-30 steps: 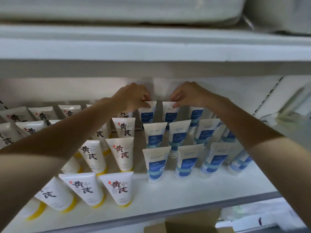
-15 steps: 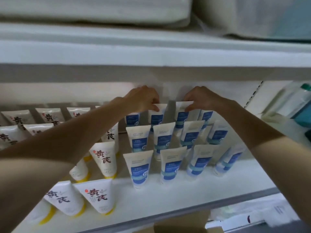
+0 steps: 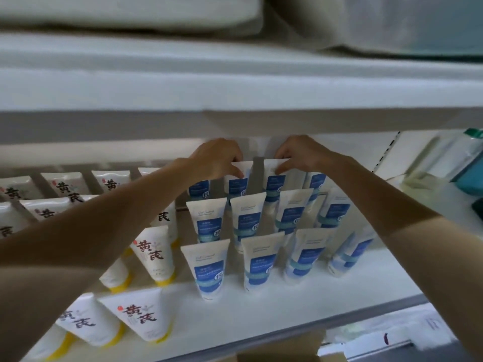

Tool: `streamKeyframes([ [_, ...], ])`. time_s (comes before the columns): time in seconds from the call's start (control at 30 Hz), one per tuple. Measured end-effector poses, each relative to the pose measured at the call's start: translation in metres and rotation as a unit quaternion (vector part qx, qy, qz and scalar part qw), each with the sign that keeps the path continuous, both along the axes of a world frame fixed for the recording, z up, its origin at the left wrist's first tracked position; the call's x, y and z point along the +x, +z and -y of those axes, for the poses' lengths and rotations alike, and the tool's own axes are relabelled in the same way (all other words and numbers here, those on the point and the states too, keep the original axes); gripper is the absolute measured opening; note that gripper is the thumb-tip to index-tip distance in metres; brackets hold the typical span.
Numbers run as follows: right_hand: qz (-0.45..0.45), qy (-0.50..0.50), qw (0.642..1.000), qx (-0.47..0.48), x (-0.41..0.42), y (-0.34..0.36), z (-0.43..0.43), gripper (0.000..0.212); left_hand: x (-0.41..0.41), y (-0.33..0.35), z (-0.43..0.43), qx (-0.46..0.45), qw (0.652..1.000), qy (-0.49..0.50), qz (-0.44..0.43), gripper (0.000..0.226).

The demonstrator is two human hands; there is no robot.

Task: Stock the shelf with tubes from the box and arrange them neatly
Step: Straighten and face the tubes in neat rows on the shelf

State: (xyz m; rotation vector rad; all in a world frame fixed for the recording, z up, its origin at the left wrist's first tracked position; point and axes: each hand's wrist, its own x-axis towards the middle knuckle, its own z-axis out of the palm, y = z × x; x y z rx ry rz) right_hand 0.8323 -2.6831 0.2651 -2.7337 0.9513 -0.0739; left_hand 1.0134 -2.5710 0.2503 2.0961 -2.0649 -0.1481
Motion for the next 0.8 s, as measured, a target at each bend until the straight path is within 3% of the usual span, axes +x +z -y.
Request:
streamKeyframes([
  [0.33, 0.0, 0.015, 1.0, 0.025, -0.002, 0.0, -0.001, 0.023, 0.002, 0.002, 0.005, 0.031, 0.999, 0.013, -0.014, 0.03],
  [0.47, 0.064, -0.019, 0.994, 0.09, -0.021, 0.013, 0.008, 0.037, -0.001, 0.006, 0.006, 0.039, 0.999, 0.004, -0.007, 0.03],
  [0.63, 0.073, -0.087, 0.982, 0.154, -0.057, 0.021, 0.037, 0.041, -0.005, 0.02, -0.01, -0.037, 0.999, 0.003, -0.008, 0.028],
  [0.8, -0.008, -0.046, 0.998, 0.05, -0.071, 0.017, 0.034, 0.04, -0.023, 0.038, -0.044, -0.074, 0.994, -0.033, -0.07, 0.046],
])
